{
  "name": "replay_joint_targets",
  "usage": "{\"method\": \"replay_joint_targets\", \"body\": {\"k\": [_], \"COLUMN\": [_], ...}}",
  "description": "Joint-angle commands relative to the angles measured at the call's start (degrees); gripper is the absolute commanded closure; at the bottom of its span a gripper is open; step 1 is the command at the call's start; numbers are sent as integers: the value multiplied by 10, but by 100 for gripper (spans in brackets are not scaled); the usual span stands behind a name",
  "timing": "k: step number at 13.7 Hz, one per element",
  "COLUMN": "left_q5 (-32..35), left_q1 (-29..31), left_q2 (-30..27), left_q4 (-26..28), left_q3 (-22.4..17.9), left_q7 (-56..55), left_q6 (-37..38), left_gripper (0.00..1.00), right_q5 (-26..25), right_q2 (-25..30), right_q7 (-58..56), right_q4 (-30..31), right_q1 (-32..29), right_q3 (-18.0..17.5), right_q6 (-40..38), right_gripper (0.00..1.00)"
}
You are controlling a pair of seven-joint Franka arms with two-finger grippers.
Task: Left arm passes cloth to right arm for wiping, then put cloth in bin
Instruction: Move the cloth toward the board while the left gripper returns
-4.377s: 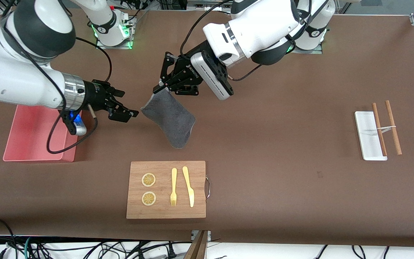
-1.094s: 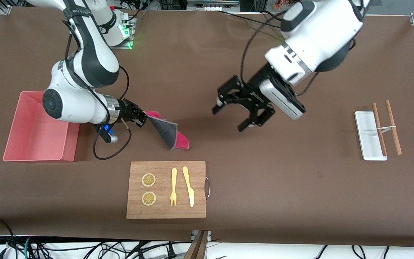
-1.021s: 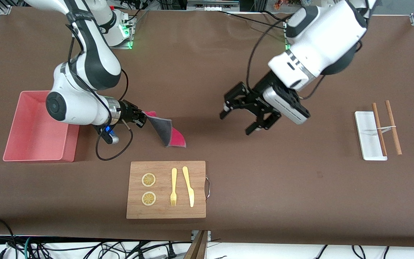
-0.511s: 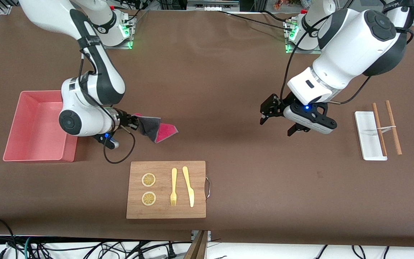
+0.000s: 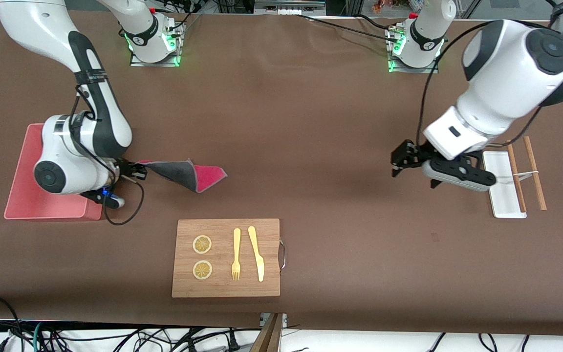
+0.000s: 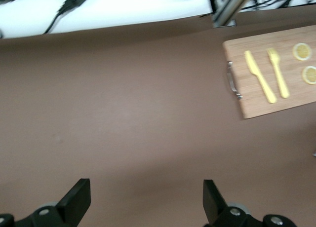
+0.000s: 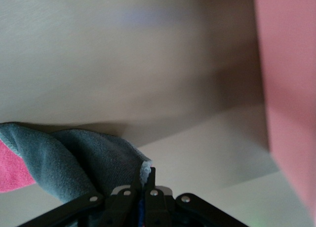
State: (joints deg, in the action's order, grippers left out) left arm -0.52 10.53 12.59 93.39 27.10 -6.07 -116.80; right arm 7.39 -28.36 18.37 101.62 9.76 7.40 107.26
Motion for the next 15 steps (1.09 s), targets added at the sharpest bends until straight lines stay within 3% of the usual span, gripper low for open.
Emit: {"method": "replay_joint_targets", "body": {"k": [1, 3, 6, 8, 10, 15], "left_q5": [11, 12, 11, 12, 12, 46], "left_q1": [33, 51, 78, 83, 85, 106], "left_q2": [-9, -9, -9, -8, -8, -6], "left_q4": [-16, -29, -46, -62, -65, -116], "left_q3": [6, 6, 7, 6, 5, 6], "left_q7": [47, 83, 140, 145, 146, 145], "left_q6": [60, 98, 119, 152, 159, 211], "left_gripper": [0, 0, 0, 0, 0, 0], "right_q5": [-13, -48, -126, -129, -129, -122], "right_q2": [2, 3, 2, -8, -17, -37], "right_q7": [-82, -130, -149, -140, -109, 80], "right_q4": [2, -5, -37, -43, -44, -62], "right_q1": [-6, -7, -7, -1, 2, 38], "right_q3": [30, 47, 46, 38, 7, -48], "right_q6": [-3, -2, 3, 29, 61, 83], "right_gripper": [100, 100, 100, 100, 100, 100]}}
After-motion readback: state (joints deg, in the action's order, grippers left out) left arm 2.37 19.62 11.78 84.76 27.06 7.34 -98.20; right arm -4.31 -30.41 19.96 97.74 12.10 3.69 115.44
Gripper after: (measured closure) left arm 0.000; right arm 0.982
